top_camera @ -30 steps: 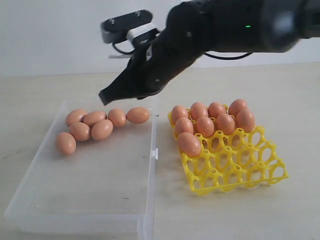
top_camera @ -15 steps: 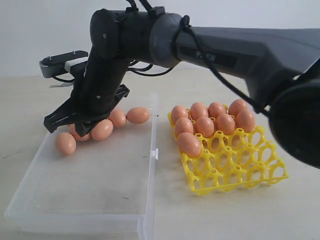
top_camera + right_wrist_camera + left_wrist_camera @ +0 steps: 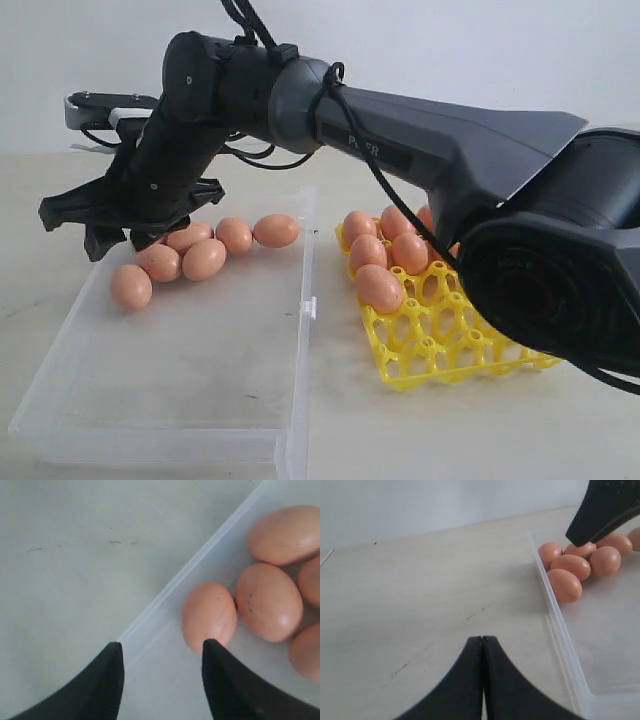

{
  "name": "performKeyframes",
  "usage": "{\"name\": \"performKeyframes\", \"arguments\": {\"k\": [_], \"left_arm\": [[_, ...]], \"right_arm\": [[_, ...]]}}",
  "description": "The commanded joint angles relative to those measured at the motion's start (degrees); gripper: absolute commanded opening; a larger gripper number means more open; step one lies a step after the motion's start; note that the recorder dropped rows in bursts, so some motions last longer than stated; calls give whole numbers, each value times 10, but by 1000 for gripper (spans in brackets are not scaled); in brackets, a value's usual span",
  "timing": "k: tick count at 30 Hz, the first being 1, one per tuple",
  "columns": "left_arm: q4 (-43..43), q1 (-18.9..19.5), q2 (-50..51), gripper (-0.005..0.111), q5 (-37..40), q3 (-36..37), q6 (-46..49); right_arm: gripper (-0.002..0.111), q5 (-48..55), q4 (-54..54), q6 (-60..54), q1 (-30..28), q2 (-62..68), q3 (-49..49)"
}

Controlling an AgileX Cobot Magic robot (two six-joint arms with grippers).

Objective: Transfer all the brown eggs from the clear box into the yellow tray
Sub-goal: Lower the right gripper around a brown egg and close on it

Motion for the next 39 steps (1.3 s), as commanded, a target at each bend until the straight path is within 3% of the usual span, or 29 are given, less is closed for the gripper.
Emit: {"name": "performKeyframes", "arguments": {"k": [1,33,39], "left_arm": [[-1,-3,-3,0,-4,-2,-3],[-1,-3,-3,0,-4,-2,-3],[-1,-3,-3,0,-4,-2,-3]], "right_arm": [[49,-16,0,6,0,11,-5],[49,-96,-27,28,0,64,-5],[54,-104,-27,28,0,65,-5]]}}
